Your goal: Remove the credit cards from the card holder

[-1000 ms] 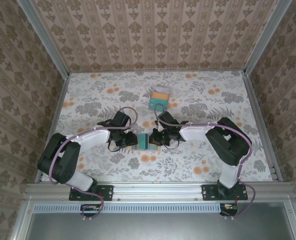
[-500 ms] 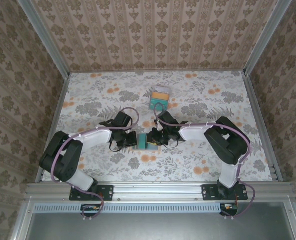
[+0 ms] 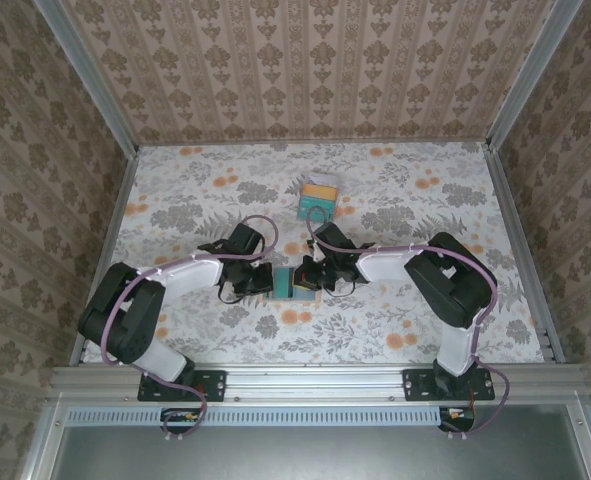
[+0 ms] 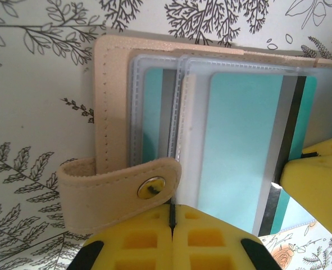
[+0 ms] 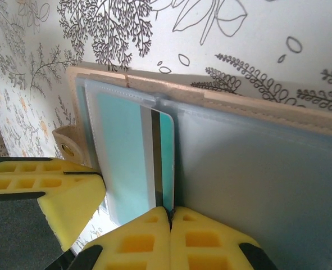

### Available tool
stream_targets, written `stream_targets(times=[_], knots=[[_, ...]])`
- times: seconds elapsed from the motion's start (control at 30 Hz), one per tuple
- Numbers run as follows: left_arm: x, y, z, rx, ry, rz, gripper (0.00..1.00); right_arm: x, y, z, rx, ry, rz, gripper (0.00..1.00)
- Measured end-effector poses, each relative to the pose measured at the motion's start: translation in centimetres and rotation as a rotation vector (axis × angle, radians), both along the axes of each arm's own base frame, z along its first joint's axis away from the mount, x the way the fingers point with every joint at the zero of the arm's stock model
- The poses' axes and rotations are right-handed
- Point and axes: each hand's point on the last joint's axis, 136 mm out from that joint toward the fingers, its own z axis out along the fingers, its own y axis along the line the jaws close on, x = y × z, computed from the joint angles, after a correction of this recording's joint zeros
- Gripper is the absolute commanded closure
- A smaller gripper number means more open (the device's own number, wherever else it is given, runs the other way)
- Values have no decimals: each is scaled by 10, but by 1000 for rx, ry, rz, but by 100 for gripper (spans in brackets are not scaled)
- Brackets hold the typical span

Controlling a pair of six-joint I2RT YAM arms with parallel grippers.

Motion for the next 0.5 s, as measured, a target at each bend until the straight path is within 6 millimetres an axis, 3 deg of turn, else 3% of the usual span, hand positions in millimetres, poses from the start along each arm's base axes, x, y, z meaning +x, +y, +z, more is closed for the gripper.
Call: stream_targets(times=[0.33,0.5], knots=[[0,0,0,0,1,2,97,-2,-38,0,-9,-4,-52,100],[0,0,0,1,1,1,96,-3,-50,10,-6,-28,-60,100]])
